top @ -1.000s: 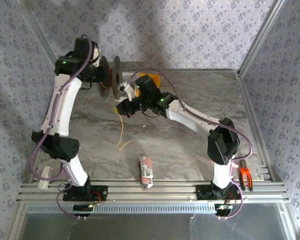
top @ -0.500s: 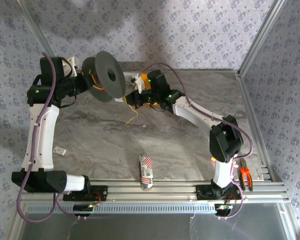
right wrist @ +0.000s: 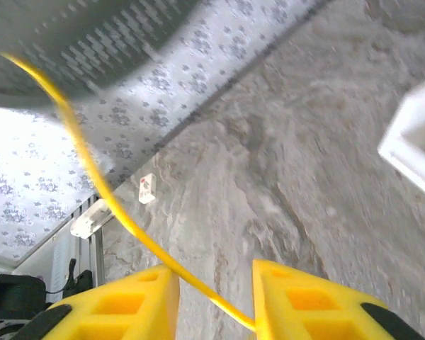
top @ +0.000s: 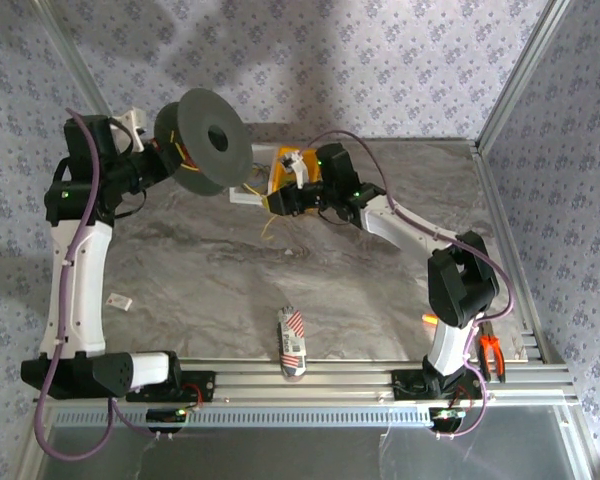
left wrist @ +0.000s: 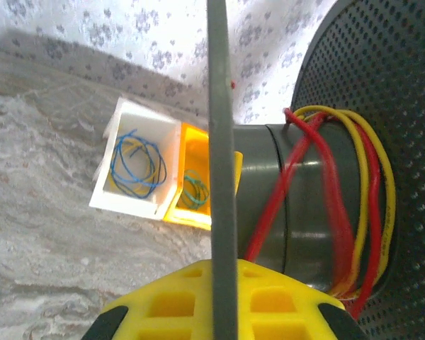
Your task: Wrap the cables
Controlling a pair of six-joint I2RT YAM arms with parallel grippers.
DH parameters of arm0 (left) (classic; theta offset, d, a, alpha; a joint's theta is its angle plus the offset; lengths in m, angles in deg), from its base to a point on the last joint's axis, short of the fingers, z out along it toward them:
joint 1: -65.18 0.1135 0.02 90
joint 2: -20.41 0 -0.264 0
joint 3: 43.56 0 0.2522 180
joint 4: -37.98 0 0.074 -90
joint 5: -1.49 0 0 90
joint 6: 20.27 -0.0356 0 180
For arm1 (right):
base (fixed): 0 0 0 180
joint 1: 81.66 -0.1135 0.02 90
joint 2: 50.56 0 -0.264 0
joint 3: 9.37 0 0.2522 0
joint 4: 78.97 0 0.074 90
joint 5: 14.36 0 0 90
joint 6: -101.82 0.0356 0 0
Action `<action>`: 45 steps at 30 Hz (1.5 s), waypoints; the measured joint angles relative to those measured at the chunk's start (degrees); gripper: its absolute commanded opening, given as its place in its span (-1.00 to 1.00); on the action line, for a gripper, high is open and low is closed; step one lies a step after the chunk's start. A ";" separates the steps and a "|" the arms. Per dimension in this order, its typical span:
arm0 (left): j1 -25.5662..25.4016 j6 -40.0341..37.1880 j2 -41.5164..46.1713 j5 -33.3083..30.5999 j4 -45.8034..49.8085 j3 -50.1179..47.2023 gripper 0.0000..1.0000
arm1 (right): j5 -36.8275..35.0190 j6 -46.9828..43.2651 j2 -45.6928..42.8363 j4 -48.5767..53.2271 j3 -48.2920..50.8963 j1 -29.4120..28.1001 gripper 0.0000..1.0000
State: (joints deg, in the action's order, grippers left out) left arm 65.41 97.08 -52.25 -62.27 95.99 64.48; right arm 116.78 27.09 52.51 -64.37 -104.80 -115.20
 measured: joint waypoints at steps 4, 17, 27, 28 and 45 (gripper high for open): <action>0.22 0.63 1.33 0.26 -1.49 0.22 -1.00 | -0.52 0.35 0.00 0.76 2.54 1.25 -0.22; 0.31 2.10 1.55 2.54 -2.67 0.83 -1.00 | -0.83 3.23 -2.78 -1.97 10.25 4.68 0.60; -2.23 0.13 2.38 -7.10 -2.49 -2.84 -1.00 | 2.19 12.31 -11.58 -10.12 16.72 6.12 1.00; -2.95 0.13 2.34 -8.26 -2.51 -3.56 -1.00 | 2.23 13.38 -12.33 -11.19 16.74 5.51 1.00; -12.07 0.13 -5.18 -24.72 -8.63 -7.34 -1.00 | -2.29 33.88 -15.76 -37.20 13.53 -11.43 0.88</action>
State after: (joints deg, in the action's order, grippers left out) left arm 53.35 97.21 -57.43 -86.99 87.35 57.13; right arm 114.49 60.97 36.75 -101.57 -91.27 -126.63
